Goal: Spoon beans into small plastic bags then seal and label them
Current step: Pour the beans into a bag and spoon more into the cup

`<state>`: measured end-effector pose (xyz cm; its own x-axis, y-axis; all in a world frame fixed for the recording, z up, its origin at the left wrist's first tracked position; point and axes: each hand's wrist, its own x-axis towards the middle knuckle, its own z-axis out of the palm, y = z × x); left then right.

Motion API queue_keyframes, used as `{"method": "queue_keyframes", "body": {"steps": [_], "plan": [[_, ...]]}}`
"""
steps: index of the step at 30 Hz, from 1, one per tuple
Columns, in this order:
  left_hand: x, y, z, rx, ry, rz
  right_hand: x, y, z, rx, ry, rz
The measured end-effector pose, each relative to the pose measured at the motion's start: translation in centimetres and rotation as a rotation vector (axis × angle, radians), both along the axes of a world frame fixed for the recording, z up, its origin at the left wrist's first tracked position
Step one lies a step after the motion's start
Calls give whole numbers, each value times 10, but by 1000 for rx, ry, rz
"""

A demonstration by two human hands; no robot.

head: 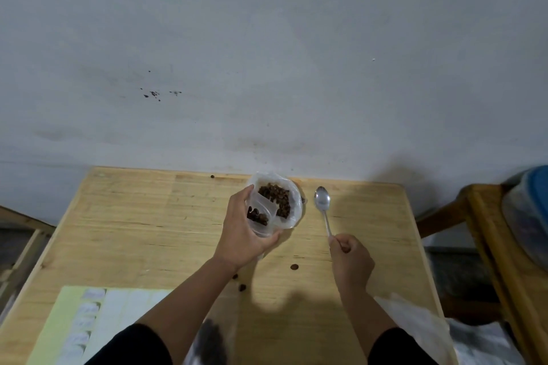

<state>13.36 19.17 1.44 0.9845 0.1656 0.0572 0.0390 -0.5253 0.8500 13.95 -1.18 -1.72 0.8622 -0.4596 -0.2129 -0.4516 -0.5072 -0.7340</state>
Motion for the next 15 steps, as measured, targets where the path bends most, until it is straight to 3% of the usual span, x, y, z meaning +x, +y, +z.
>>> {"method": "queue_keyframes", "body": {"steps": [3, 7, 11, 15], "plan": [[-3, -2, 5, -5, -14, -18, 2, 13, 29, 113, -56, 74], [-6, -6, 18, -21, -64, -50, 5, 40, 83, 329, -117, 347], [-9, -6, 31, -39, -121, -96, 8, 60, 116, 353, -136, 534], [-16, 1, 50, -74, -118, -96, 14, 70, 137, 201, -123, 585]]}}
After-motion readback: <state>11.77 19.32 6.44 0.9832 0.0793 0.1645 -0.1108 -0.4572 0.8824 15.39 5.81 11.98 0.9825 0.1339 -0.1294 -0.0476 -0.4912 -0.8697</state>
